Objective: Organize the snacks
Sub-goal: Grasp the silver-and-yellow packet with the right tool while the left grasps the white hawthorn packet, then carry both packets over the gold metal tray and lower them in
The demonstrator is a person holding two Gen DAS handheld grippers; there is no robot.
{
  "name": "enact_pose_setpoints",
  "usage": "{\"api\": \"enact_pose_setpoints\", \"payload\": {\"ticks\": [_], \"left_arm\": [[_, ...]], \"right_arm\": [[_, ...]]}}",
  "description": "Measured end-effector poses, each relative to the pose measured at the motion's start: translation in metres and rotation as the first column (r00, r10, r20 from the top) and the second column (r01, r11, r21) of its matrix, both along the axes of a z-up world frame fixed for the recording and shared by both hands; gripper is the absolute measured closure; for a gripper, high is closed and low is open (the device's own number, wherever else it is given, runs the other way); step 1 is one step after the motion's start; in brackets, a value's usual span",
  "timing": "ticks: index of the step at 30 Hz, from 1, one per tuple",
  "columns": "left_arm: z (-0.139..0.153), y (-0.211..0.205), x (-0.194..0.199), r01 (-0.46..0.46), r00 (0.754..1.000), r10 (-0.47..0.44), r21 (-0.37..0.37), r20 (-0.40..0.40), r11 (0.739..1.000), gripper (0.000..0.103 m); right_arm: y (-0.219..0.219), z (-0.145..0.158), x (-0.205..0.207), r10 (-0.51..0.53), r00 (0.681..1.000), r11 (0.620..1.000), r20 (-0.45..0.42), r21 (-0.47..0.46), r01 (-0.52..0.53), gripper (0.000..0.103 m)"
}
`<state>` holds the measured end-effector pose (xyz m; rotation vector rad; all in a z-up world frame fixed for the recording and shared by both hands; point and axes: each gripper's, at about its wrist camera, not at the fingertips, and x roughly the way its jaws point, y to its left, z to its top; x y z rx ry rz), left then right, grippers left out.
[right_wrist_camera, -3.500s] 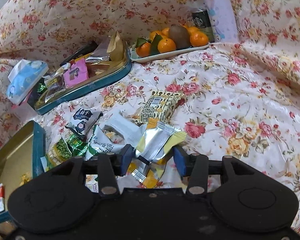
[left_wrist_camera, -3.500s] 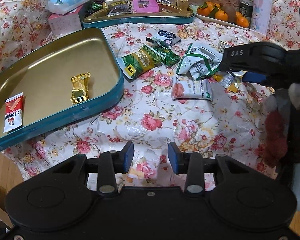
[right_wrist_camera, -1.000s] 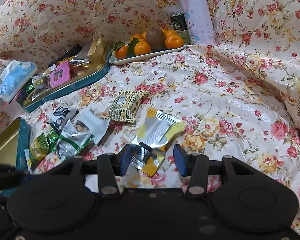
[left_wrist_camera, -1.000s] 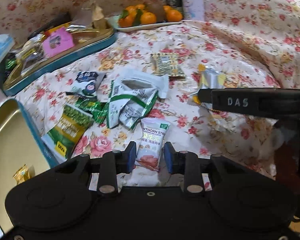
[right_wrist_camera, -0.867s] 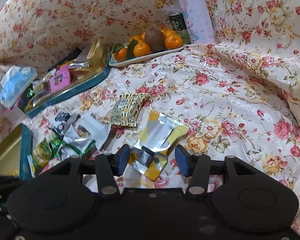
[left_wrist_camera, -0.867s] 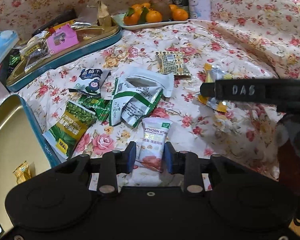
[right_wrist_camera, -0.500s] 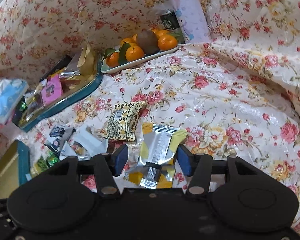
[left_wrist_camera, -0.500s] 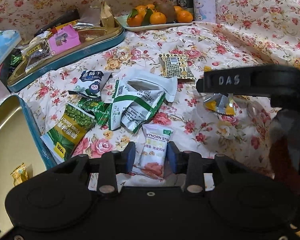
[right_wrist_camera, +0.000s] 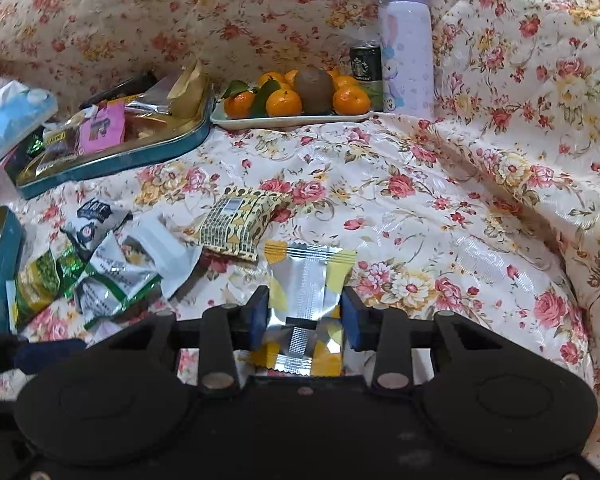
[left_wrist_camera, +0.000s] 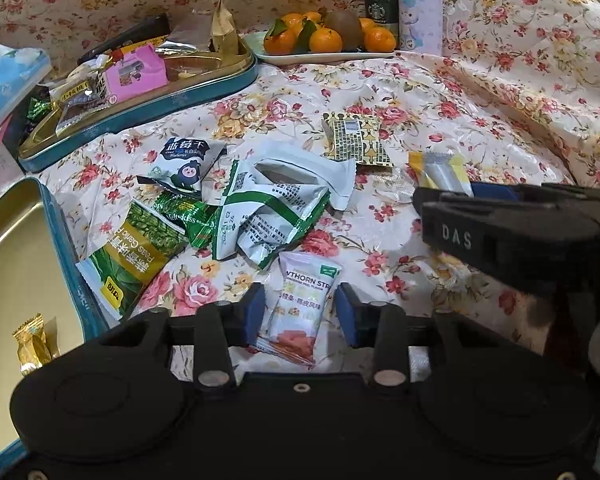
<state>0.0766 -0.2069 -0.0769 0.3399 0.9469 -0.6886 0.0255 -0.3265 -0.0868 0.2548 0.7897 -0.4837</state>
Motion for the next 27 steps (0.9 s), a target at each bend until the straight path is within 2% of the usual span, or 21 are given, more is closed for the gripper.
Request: {"api": "enact_pose_setpoints", "payload": {"ticks": [2,5,10,18,27], "left_arm": [[0.002,-0.001,0.000,-0.010,1.000,0.010,0.004,-0.008,1.000,0.073],[0.004,0.000,-0.003,-0.023,0.999,0.023,0.019,-0.027,1.000,0.076],[0.010,0.011,-0.017,-0.046,0.998,0.047,0.027,-0.035,0.999,0.076],[0.023,0.042,-0.043,-0.104,0.994,0.105,0.031,-0.017,0.994,0.076],[0.025,0.078,-0.068,-0.170,0.985,0.171,0.040,-0.025,0.985,0.076]], "right_arm": [[0.003,0.001,-0.004,0.010,1.000,1.000,0.001,-0.007,-0.010,0.065],[0.007,0.004,-0.012,0.020,1.000,1.000,-0.002,-0.016,-0.020,0.066],[0.016,0.014,-0.029,0.030,0.999,0.999,0.013,-0.020,-0.030,0.066],[0.039,0.028,-0.065,0.057,0.998,0.998,0.034,0.023,-0.058,0.066],[0.080,0.038,-0.099,0.154,0.988,0.987,0.024,0.041,-0.154,0.066]]}}
